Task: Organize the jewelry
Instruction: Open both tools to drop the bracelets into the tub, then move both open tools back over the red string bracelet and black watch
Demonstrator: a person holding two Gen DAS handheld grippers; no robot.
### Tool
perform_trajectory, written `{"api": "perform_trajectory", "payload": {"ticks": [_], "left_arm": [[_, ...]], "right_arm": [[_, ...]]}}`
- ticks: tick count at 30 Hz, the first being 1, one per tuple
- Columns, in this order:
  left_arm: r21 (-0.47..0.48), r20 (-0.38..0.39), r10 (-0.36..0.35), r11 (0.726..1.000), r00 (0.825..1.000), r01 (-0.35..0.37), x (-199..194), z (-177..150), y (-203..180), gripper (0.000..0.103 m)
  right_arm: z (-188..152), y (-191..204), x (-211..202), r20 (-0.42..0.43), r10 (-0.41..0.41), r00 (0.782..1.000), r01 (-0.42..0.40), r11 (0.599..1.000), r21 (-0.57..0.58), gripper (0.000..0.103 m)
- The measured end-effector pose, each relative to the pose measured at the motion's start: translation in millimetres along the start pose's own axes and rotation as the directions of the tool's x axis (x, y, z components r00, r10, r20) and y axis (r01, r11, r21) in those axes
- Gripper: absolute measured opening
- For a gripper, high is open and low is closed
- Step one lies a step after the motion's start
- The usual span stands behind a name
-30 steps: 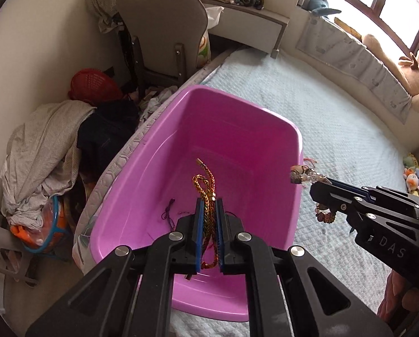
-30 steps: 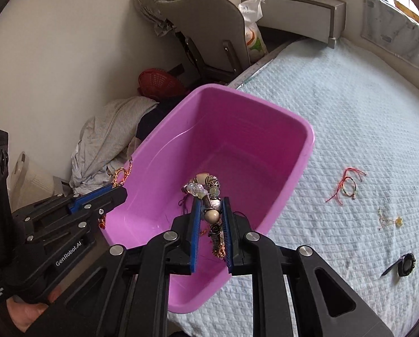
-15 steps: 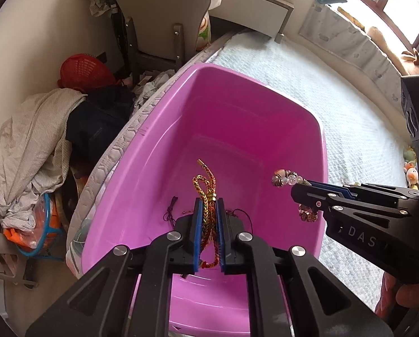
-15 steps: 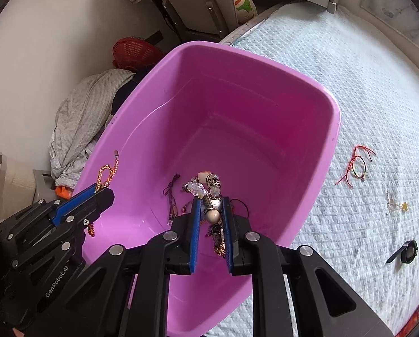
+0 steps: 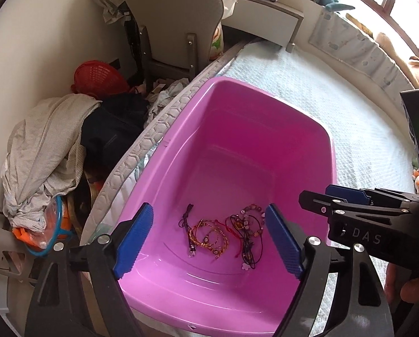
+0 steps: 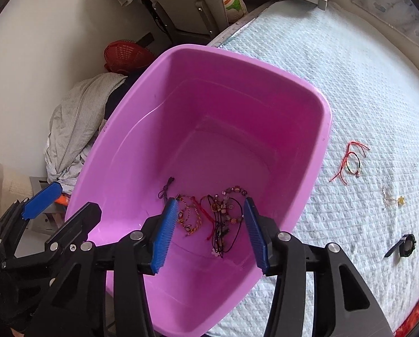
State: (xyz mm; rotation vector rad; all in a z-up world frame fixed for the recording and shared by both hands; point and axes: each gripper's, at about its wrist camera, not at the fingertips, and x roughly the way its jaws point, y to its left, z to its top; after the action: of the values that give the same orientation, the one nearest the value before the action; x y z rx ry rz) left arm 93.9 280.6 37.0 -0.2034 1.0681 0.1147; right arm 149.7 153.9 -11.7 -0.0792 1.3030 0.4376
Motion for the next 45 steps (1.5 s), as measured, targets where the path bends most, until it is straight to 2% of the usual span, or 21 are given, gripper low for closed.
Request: {"api": "perform_trajectory", "payload": {"ticks": [3, 11, 15, 21, 28, 33, 39, 42, 45], "left_arm": [[0.009, 0.004, 0.002, 1.0, 1.0, -0.002, -3, -2, -1, 0.083], [0.037, 0.001, -0.009, 0.999, 1.0, 0.009, -8, -6, -13, 0.083], [0.072, 0.019, -0.024, 0.997, 1.0, 0.022, -16, -5, -26, 0.083], [0.141, 0.056, -0.086, 0.987, 0.995, 0.078, -30, -5, -55, 0.085], [0.243, 0.057, -0.174, 0.957, 0.983, 0.156, -41, -9, -109, 0.085], [0.31, 0.043, -0.221, 0.93, 0.974, 0.197, -45, -20, -155, 0.085], [0.351, 0.028, -0.24, 0.911, 0.97, 0.216, -44, -38, -213, 0.087], [0.362, 0.023, -0.229, 0.909, 0.973, 0.206, -41, -50, -246, 0.087], [0.363, 0.03, -0.21, 0.913, 0.977, 0.185, -37, -62, -274, 0.087]], "right_arm": [[-2, -5, -4, 0.006, 0.01, 1.0, -0.01, 1.0, 0.025, 0.049], [-23, -25, -20, 0.032, 0.019, 0.999, -0.022, 0.995, 0.095, 0.052], [-44, -45, -35, 0.05, 0.008, 0.999, -0.015, 0.989, 0.149, 0.053], [-84, -79, -61, 0.092, -0.046, 0.995, 0.024, 0.972, 0.233, 0.055], [-135, -118, -94, 0.14, -0.104, 0.985, 0.05, 0.939, 0.339, 0.056], [-173, -161, -116, 0.155, -0.143, 0.977, 0.065, 0.902, 0.426, 0.057], [-208, -218, -144, 0.174, -0.192, 0.966, 0.085, 0.869, 0.488, 0.057], [-224, -254, -155, 0.183, -0.218, 0.959, 0.101, 0.862, 0.497, 0.06], [-241, -294, -161, 0.192, -0.209, 0.959, 0.084, 0.856, 0.51, 0.06]]}}
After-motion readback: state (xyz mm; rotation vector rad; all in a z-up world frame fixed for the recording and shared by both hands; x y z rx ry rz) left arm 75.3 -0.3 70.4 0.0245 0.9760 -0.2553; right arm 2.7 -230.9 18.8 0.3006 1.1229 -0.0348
